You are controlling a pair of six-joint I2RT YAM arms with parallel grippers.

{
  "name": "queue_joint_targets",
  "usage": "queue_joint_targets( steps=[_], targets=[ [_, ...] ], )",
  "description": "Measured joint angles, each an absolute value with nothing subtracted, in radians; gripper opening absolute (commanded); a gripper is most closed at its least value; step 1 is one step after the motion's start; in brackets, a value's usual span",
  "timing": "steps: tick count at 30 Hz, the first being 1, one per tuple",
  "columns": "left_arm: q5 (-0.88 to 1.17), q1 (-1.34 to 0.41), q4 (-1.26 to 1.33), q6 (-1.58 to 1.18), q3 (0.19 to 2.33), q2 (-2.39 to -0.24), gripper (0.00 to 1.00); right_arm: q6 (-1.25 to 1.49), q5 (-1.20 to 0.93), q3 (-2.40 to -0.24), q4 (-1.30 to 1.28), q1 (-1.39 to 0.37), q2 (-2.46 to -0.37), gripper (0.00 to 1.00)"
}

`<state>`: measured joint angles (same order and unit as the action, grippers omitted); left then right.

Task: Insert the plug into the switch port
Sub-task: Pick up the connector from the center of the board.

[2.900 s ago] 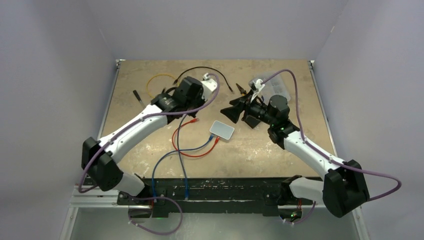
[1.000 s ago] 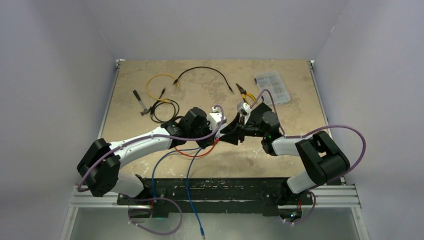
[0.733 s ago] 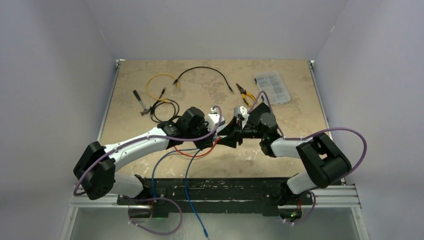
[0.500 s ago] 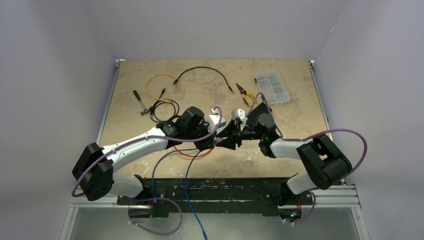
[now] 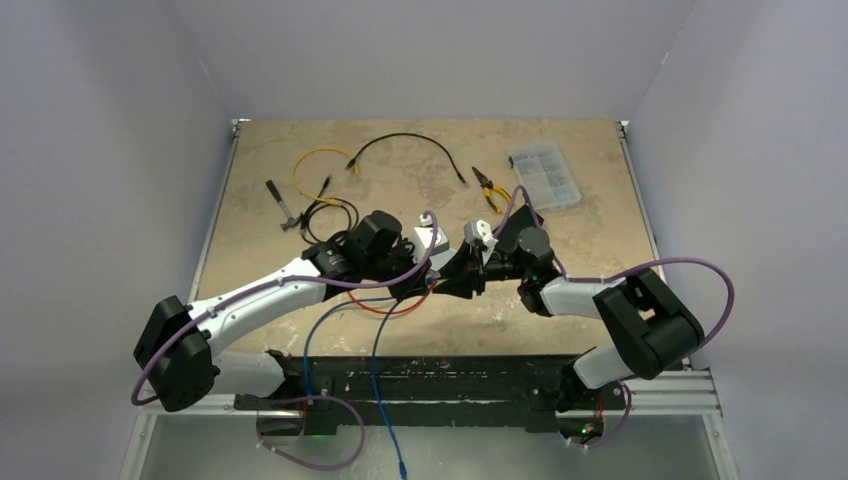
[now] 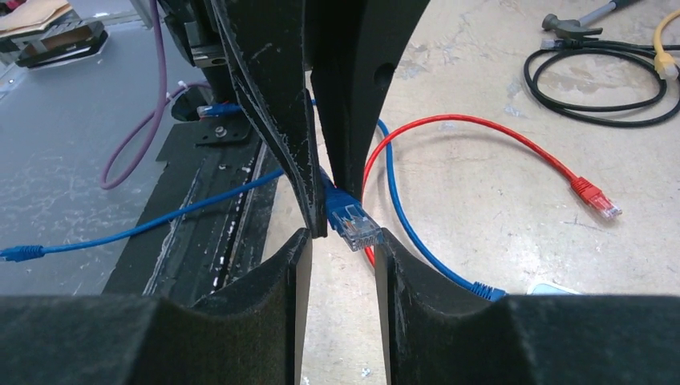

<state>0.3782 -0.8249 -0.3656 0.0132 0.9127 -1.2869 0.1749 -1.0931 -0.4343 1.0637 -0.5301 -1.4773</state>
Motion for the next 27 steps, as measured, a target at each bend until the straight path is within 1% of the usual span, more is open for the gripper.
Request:
queue_joint_targets(
  steps=[2, 4, 11, 15, 20, 24, 27],
  targets=[
    [0.387, -0.825, -0.367, 0.02, 0.914, -1.294, 0.0, 0.177, -1.096, -0.432, 1.07, -0.53, -1.476, 0.31],
    [0.395, -0.825, -0.369, 0.021, 0.915, -1.298, 0.0, 0.18, -1.097, -0.432, 1.071, -0.53, -1.476, 0.3],
    [0.418, -0.825, -0.382, 0.023, 0.92, -1.298, 0.0, 0.192, -1.109, -0.431, 1.079, -0.53, -1.476, 0.32],
    [0.43, -0.825, -0.384, 0.028, 0.92, -1.298, 0.0, 0.195, -1.118, -0.431, 1.079, -0.53, -1.476, 0.36],
    [0.446, -0.825, -0.391, 0.039, 0.92, -1.298, 0.0, 0.197, -1.118, -0.431, 1.089, -0.53, -1.476, 0.37],
    [0.453, -0.825, -0.392, 0.046, 0.92, -1.298, 0.0, 0.198, -1.118, -0.431, 1.09, -0.53, -1.476, 0.33],
    [0.453, -0.825, -0.392, 0.046, 0.92, -1.298, 0.0, 0.2, -1.121, -0.431, 1.092, -0.53, -1.476, 0.21]
  ],
)
